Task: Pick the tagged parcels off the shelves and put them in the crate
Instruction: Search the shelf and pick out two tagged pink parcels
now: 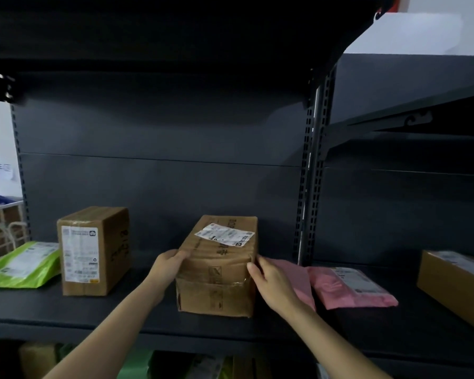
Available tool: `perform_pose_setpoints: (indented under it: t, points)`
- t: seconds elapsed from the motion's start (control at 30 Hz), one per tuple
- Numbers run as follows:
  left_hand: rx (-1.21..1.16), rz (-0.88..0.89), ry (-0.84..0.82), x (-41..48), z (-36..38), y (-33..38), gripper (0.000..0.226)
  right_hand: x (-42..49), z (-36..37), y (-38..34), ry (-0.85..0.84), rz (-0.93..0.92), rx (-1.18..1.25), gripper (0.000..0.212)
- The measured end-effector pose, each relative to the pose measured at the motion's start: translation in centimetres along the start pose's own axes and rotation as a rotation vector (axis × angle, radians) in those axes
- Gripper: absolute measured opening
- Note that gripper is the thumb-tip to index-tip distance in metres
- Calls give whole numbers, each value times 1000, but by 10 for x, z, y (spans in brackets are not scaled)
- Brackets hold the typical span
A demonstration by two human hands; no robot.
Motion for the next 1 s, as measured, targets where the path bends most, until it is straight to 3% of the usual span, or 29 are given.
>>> perform_pose_setpoints:
  t: [0.23,0.47,0.57,0.73,0.8,0.87,1.0]
  points:
    - [-59,143,-57,-10,-33,5,41,-1,22,-28,69,-134,118,44]
    - [-95,176,50,-8,-53,5,26,4,36,-44,12,-136,85,49]
    - [-44,177,114,-4,-57,2,45,3,42,-45,-48,-117,65,51]
    - [176,207,221,-4,-49,7,51,-6,34,-30,-99,-78,-23,54]
    - [434,345,336,-13,-38,18,51,-11,20,-12,-79,-28,-68,53]
    - [624,597,384,-29,-16,31,45,-19,3,10,-50,27,-109,51]
    - [701,924,162,-58,58,38,38,-41,-35,58,-23,139,-225,47]
Point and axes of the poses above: each hand's wrist, its own x-axis towards the middle knuckle, its own z-axis out of the palm, y = z × x, the point moved 3 cm from there along x, towards the middle knuckle, and after that the axes turned 9 degrees about -x, right-handed, at the moved point
